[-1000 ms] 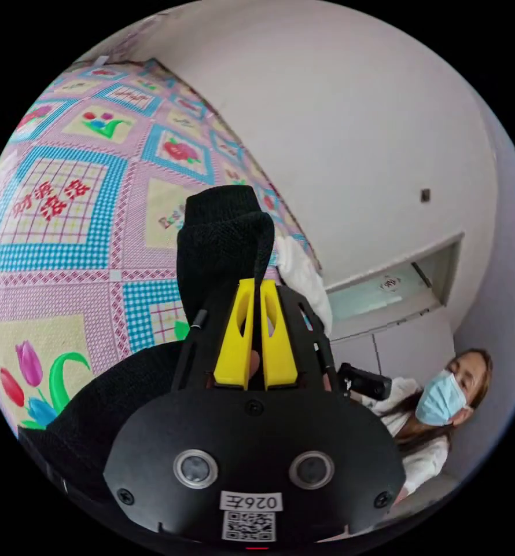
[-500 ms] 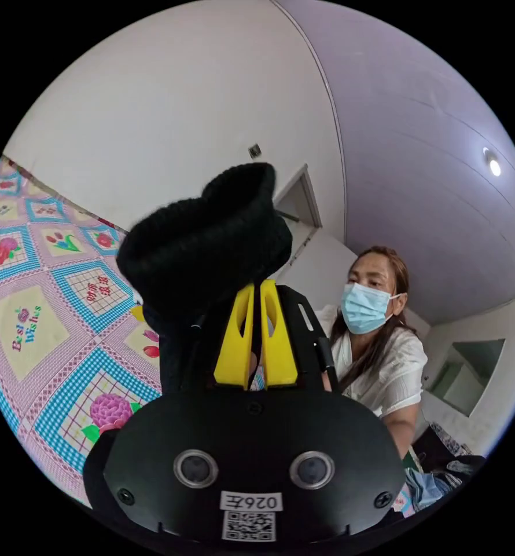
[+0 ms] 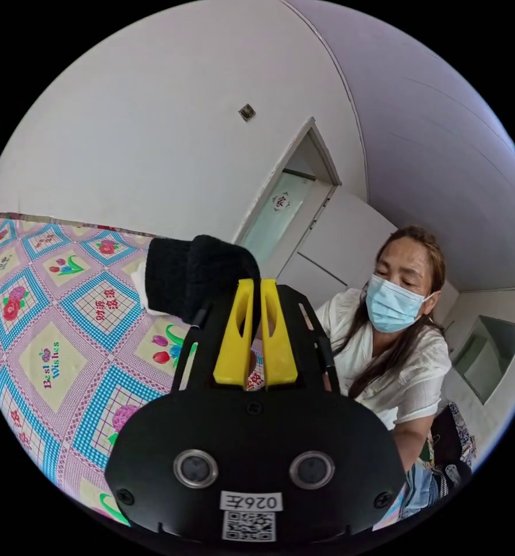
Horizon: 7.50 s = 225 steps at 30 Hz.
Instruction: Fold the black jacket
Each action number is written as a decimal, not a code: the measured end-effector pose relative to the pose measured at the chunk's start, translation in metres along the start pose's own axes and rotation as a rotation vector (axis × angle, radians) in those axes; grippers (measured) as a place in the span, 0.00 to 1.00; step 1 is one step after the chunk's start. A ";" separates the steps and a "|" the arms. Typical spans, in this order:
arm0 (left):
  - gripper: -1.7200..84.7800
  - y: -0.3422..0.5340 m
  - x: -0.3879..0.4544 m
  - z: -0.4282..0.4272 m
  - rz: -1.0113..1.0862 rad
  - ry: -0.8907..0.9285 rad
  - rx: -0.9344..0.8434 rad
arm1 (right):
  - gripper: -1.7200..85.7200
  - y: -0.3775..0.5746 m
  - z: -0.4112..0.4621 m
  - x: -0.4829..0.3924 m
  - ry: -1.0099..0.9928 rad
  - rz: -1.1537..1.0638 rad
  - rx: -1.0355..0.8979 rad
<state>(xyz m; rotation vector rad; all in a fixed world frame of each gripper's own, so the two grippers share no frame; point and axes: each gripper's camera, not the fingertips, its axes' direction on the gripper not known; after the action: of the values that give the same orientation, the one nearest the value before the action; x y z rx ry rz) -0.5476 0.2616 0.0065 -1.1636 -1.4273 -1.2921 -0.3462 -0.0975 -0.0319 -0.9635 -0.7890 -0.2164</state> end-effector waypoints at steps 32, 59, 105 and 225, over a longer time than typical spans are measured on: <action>0.12 0.298 0.314 -0.011 -0.902 -0.482 0.502 | 0.10 0.259 0.380 -0.077 0.682 -0.106 -0.923; 0.18 0.195 0.295 -0.009 -0.909 -0.609 0.655 | 0.12 0.236 0.352 0.135 0.779 0.395 -0.405; 0.03 0.113 0.209 0.178 -0.936 -0.938 -0.118 | 0.02 0.144 0.170 0.344 1.099 0.496 -0.630; 0.05 0.096 0.692 0.113 -0.760 -0.461 1.089 | 0.03 0.108 0.195 0.132 0.145 0.402 -0.444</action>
<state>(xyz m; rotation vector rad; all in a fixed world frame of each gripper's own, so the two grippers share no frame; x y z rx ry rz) -0.5878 0.4375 0.6913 -0.1348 -2.5744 -0.4348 -0.2980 0.1435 0.0509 -1.4854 -0.4048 -0.1096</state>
